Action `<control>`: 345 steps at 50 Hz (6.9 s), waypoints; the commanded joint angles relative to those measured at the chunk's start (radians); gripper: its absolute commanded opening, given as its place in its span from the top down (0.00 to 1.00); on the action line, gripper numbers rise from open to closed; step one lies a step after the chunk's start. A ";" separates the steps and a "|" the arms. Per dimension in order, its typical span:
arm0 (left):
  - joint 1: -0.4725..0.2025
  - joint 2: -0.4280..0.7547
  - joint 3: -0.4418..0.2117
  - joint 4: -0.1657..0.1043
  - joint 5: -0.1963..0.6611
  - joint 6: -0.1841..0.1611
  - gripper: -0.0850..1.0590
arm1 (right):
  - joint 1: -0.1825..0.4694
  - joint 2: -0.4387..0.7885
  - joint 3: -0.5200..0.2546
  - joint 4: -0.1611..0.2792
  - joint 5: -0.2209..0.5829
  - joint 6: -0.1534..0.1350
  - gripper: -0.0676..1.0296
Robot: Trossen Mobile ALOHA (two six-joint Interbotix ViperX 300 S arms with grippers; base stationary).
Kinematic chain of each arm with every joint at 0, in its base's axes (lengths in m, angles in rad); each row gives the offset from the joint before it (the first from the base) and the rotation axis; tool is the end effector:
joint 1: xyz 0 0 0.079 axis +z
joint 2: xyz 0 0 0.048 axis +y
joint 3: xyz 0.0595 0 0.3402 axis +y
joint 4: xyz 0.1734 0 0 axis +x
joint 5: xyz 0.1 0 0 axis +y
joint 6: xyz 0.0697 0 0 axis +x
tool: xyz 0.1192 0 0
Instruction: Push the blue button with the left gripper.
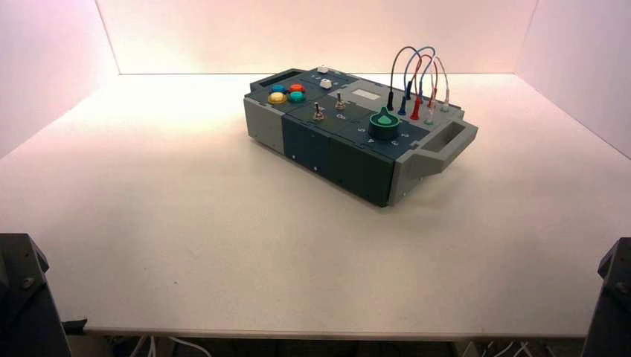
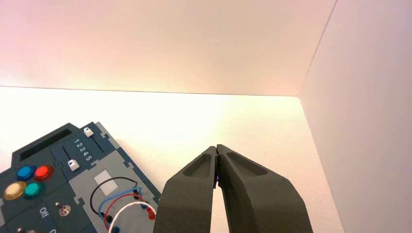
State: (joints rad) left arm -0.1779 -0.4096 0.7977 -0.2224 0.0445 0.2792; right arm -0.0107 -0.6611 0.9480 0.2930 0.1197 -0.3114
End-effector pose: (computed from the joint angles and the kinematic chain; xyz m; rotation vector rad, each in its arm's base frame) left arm 0.3380 -0.0627 0.2803 0.0922 0.4253 -0.1970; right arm 0.2741 0.0036 0.2809 -0.0110 0.4012 0.0276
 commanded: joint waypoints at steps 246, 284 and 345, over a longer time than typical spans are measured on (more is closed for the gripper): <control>-0.216 0.819 -0.695 -0.046 0.733 0.183 0.95 | 0.201 0.181 -0.219 0.121 0.710 -0.249 0.96; -0.216 0.698 -0.687 -0.041 0.822 0.178 0.95 | 0.201 0.176 -0.201 0.121 0.703 -0.249 0.96; -0.209 0.618 -0.644 -0.032 0.857 0.170 0.95 | 0.201 0.118 -0.130 0.115 0.715 -0.250 0.96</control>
